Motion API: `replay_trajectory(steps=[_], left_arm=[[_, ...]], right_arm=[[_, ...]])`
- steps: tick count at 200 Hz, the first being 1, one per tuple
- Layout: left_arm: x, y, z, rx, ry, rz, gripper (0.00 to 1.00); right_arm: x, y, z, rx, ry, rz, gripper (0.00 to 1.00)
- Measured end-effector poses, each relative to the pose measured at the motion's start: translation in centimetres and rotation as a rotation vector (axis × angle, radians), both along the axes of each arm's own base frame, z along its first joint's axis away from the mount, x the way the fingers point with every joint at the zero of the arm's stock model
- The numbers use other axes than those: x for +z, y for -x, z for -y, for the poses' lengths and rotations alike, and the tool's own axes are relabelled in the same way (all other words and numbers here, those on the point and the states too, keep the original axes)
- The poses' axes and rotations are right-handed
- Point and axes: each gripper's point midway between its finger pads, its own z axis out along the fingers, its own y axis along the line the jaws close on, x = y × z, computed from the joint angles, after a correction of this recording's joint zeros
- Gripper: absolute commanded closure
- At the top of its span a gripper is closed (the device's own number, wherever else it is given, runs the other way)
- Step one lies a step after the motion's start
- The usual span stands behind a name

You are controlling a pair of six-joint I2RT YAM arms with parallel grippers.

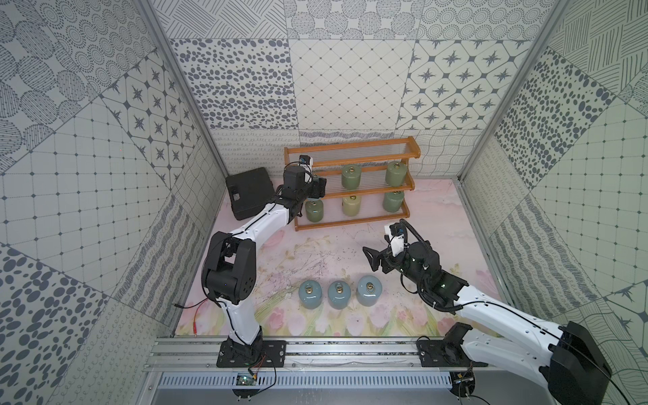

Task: Remove the tea canisters from the shelf
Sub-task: Pick up the tea canister from the shelf.

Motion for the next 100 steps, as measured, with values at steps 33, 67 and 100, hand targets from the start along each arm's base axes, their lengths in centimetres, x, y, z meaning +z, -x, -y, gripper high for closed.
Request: replay_trajectory(steps=[33, 67, 100], left_arm=[[0.3, 2.4, 0.0, -0.025, -0.003, -0.027, 0.28], [0.2, 5.4, -0.4, -0.041, -0.004, -0.044, 0.28], [-1.3, 8.8, -1.2, -0.041, -0.006, -0.080, 0.28]], right_arm=[[0.1, 0.0, 0.0, 0.000, -0.002, 0.002, 0.00], [0.1, 0.0, 0.0, 0.000, -0.002, 0.003, 0.00], [0.1, 0.1, -0.1, 0.005, -0.003, 0.001, 0.01]])
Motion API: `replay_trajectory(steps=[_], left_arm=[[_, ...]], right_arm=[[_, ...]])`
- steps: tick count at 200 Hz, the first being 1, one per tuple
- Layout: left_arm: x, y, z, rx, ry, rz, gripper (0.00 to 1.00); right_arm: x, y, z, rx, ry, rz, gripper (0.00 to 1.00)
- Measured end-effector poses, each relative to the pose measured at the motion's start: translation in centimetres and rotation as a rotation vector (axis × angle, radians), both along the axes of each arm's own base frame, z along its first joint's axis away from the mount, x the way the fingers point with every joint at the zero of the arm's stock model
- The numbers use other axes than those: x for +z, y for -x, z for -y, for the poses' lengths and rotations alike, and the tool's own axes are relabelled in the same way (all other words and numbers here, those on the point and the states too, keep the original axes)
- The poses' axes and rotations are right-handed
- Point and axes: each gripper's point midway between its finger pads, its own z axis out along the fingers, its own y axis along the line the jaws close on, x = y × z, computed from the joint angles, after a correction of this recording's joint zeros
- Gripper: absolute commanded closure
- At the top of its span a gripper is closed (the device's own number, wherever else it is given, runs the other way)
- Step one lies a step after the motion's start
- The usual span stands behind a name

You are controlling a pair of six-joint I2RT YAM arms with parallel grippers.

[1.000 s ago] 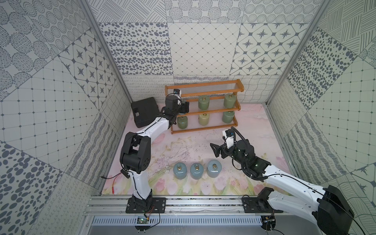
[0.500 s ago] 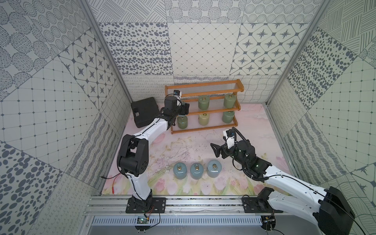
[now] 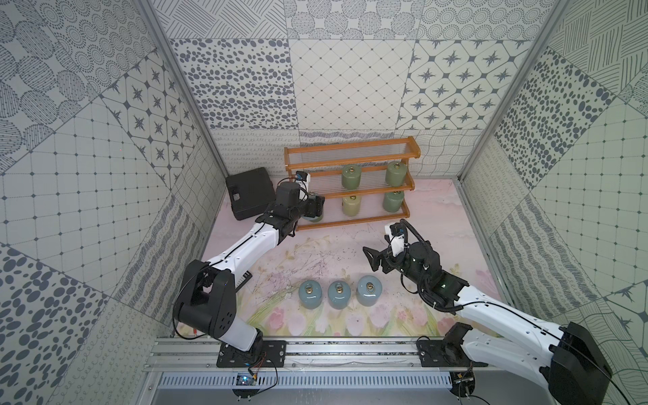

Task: Remove the tea canisters from the shelf
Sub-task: Pick up the tea canister from the shelf, then place the tea canister at the center of the board.

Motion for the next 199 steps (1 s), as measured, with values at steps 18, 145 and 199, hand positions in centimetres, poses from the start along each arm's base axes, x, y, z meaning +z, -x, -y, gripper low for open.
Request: replay_trajectory(steps=[18, 145, 199], left_arm=[[-1.2, 1.8, -0.6, 0.008, -0.004, -0.027, 0.28], [-8.9, 10.4, -4.0, 0.113, -0.048, -0.167, 0.28], [-12.6, 11.7, -3.5, 0.106, -0.064, -0.242, 0.28]], right_arm=[[0.0, 0.1, -0.1, 0.006, -0.001, -0.002, 0.01], [1.1, 1.4, 0.1, 0.037, -0.049, -0.003, 0.00], [0.3, 1.6, 0.3, 0.036, -0.032, -0.025, 0.01]])
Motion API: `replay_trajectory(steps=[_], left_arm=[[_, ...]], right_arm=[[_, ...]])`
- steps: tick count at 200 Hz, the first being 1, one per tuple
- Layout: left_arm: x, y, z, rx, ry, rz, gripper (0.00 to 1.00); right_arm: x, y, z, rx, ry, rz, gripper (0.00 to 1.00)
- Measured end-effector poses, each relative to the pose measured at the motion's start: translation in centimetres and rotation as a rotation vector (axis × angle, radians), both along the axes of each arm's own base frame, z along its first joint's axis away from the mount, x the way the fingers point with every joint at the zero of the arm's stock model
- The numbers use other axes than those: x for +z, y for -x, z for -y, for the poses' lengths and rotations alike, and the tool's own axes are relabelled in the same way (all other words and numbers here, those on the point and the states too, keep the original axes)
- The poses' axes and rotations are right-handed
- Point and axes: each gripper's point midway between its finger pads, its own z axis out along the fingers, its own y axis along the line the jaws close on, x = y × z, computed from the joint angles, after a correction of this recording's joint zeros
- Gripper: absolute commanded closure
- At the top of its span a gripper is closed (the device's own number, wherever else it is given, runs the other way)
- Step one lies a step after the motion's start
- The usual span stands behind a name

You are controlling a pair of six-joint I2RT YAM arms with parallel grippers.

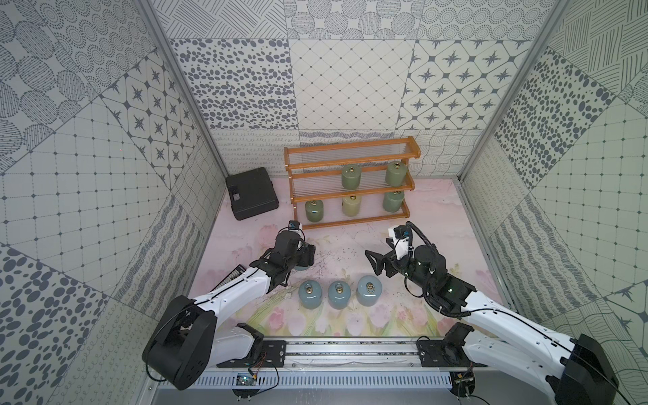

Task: Remove the tea canisters from the shelf
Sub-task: Place the tea canister at the center of the board.

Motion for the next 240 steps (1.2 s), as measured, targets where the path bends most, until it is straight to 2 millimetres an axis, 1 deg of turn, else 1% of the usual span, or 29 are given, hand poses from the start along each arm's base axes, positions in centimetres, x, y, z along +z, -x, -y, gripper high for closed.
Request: replay_trajectory(steps=[89, 129, 165, 189, 240], left_arm=[[-3.2, 0.4, 2.1, -0.028, 0.024, -0.036, 0.29], [-3.1, -0.2, 3.2, -0.036, 0.055, -0.009, 0.29], [-3.0, -0.5, 3.8, -0.038, 0.075, 0.010, 0.28], [-3.0, -0.4, 3.9, -0.036, 0.083, 0.019, 0.27], [-3.0, -0.2, 3.8, -0.029, 0.090, 0.031, 0.21]], right_arm=[[-0.2, 0.0, 0.0, -0.001, 0.004, -0.005, 0.01], [-0.3, 0.0, 0.0, -0.002, 0.004, -0.010, 0.01], [-0.3, 0.0, 0.0, -0.004, 0.000, -0.015, 0.00], [-0.4, 0.0, 0.0, -0.005, -0.002, -0.017, 0.01], [-0.7, -0.1, -0.1, -0.006, 0.002, -0.028, 0.01]])
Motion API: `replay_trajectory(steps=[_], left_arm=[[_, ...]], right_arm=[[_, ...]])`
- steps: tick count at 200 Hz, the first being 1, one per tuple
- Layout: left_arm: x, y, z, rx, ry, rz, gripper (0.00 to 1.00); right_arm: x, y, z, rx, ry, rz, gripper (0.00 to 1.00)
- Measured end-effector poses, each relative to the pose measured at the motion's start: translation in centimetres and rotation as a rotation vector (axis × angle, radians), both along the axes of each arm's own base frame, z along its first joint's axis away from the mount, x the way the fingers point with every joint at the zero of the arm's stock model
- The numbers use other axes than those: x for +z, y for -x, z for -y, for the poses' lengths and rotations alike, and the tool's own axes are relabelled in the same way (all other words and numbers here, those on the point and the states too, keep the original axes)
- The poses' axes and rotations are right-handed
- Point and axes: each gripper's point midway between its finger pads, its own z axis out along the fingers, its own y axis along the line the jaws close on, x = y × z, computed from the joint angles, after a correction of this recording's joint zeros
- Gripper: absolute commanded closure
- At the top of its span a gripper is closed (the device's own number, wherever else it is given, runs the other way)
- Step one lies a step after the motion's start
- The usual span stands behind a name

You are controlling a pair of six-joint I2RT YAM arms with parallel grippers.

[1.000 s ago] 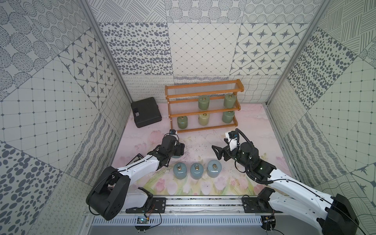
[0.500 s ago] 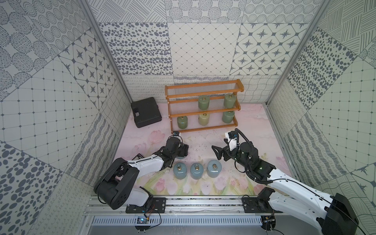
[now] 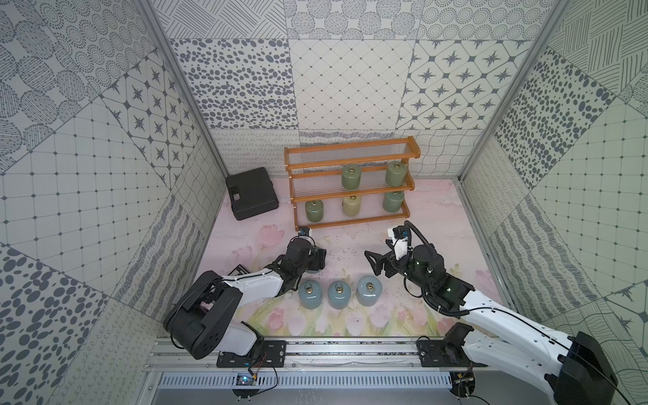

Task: Remove the tea canisters from the shelf
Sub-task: Place the tea canister at the center of the board.

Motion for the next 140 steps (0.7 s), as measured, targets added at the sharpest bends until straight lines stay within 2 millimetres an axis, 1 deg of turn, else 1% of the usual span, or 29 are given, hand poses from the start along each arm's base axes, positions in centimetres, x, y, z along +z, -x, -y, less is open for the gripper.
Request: replay_trajectory(steps=[106, 140], left_arm=[[-0.2, 1.0, 0.0, 0.008, -0.015, 0.000, 0.13], [-0.3, 1.3, -0.2, 0.012, -0.016, -0.008, 0.11]], right_arm=[[-0.2, 0.0, 0.0, 0.000, 0.002, -0.002, 0.01], [-0.4, 0.0, 0.0, 0.000, 0.003, -0.005, 0.01]])
